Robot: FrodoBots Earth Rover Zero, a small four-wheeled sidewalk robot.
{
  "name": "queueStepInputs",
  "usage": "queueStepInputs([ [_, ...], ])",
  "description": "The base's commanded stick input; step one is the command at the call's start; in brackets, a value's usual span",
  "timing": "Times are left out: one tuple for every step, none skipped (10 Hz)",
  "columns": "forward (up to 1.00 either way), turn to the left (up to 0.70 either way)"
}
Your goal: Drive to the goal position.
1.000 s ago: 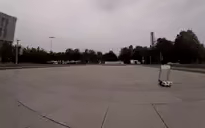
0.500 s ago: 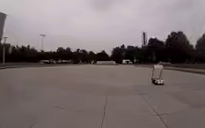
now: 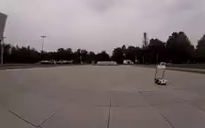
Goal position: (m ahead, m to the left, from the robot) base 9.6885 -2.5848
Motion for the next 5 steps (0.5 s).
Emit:
queueStepInputs([
  [1.0,0.0],
  [1.0,0.0],
  [1.0,0.0],
  [1.0,0.0],
  [1.0,0.0],
])
